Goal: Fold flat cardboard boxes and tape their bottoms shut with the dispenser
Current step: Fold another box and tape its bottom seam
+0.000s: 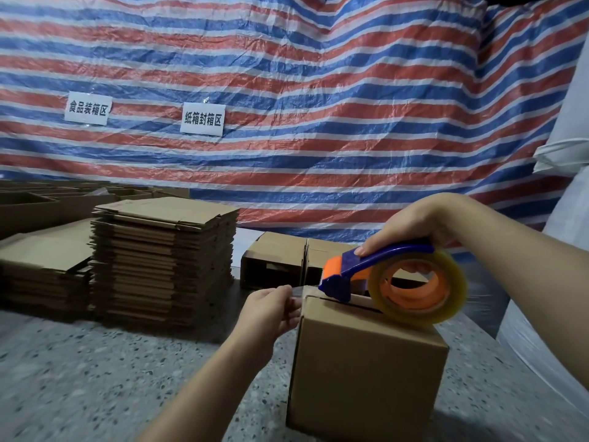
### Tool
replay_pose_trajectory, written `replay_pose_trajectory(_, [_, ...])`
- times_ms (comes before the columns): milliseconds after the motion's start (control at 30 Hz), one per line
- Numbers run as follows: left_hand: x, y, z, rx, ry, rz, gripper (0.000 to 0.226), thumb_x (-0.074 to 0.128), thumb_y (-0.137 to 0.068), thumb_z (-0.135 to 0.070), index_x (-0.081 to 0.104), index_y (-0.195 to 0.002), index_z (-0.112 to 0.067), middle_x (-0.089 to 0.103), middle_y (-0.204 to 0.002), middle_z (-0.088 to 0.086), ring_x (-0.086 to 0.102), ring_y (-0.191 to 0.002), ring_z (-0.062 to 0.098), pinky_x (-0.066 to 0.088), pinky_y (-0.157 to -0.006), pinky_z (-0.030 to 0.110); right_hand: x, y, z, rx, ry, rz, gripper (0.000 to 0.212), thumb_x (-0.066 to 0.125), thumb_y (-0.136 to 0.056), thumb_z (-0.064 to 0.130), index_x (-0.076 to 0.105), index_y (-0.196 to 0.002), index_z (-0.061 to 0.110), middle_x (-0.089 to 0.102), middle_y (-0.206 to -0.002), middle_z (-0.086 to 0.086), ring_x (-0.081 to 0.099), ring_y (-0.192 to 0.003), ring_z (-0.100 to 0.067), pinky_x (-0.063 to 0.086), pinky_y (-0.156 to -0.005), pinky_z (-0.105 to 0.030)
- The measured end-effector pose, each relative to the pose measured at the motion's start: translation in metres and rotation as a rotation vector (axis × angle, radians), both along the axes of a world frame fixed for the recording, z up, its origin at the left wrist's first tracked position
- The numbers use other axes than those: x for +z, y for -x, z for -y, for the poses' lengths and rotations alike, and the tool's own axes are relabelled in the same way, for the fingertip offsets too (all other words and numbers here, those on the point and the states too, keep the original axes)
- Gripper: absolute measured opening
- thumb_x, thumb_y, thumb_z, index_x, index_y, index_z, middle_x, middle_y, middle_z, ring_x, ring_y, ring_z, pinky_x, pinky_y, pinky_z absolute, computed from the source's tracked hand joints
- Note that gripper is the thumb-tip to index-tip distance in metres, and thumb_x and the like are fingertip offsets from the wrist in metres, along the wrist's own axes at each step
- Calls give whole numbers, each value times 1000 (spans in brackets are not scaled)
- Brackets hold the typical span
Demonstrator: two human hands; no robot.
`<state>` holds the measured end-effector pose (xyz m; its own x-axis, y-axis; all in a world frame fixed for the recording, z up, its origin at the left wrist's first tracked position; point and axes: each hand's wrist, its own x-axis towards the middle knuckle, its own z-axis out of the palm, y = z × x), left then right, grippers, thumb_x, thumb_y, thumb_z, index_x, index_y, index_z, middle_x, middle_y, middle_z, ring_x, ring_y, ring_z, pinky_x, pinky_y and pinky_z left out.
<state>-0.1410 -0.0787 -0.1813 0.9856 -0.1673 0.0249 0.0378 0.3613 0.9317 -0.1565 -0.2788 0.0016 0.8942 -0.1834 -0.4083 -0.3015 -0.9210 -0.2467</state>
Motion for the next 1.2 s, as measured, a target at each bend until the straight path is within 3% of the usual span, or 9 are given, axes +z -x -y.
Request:
replay_pose_trajectory(200, [-5, -6, -1, 20, -6, 15, 21, 54, -99, -14, 60, -80, -6, 60, -65, 5, 57, -62, 16, 54, -63, 28, 0, 2, -1, -7, -25, -7, 72, 76, -63, 64, 70, -112, 11, 74, -77, -4, 67, -57, -12, 53, -51, -24])
replay_pose_trajectory(333, [-6, -9, -1, 32, -6, 12, 31, 66, -94, -30, 68, -91, 0, 64, -77, 11, 62, -75, 22, 60, -81, 39, -1, 4, 0, -18, -34, 4, 72, 75, -66, 63, 70, -114, 11, 74, -78, -4, 66, -58, -11, 52, -51, -23])
replay_pose_trajectory(500, [-12, -13, 0, 42, -28, 8, 22, 64, -95, -21, 66, -82, -4, 59, -61, 2, 58, -60, 14, 58, -65, 28, -2, 4, 1, -12, -48, 11, 74, 76, -63, 63, 70, -114, 10, 73, -78, -5, 66, -57, -12, 52, -50, -23])
replay_pose_trajectory(767, [-19, -18, 3, 37, -25, -2, 21, 63, -96, -19, 66, -85, -1, 59, -63, 3, 58, -62, 16, 57, -71, 31, -4, 1, 3, -7, -69, 14, 70, 78, -60, 63, 72, -107, 11, 72, -74, -4, 64, -53, -11, 51, -49, -23])
replay_pose_trajectory(933, [-28, -15, 3, -27, -125, 39, 25, 60, -98, -26, 58, -90, -3, 46, -63, 3, 39, -54, 13, 35, -51, 25, -5, 0, 4, -3, -79, 12, 71, 78, -61, 62, 71, -109, 11, 72, -76, -4, 64, -54, -11, 52, -49, -23])
replay_pose_trajectory(1133, [-34, -17, 5, -32, -209, 34, 36, 63, -94, -41, 58, -79, -8, 47, -65, 3, 39, -58, 16, 35, -62, 33, -6, -1, 4, -3, -83, 16, 69, 78, -60, 62, 71, -108, 13, 73, -78, -4, 65, -55, -11, 52, -49, -23])
replay_pose_trajectory(1200, [-37, -19, 6, -36, -207, 26, 43, 64, -93, -45, 65, -82, -3, 52, -73, 8, 45, -65, 21, 38, -63, 34, -6, -1, 5, 4, -83, 16, 69, 78, -59, 62, 71, -107, 13, 73, -79, -4, 65, -55, -11, 52, -50, -23])
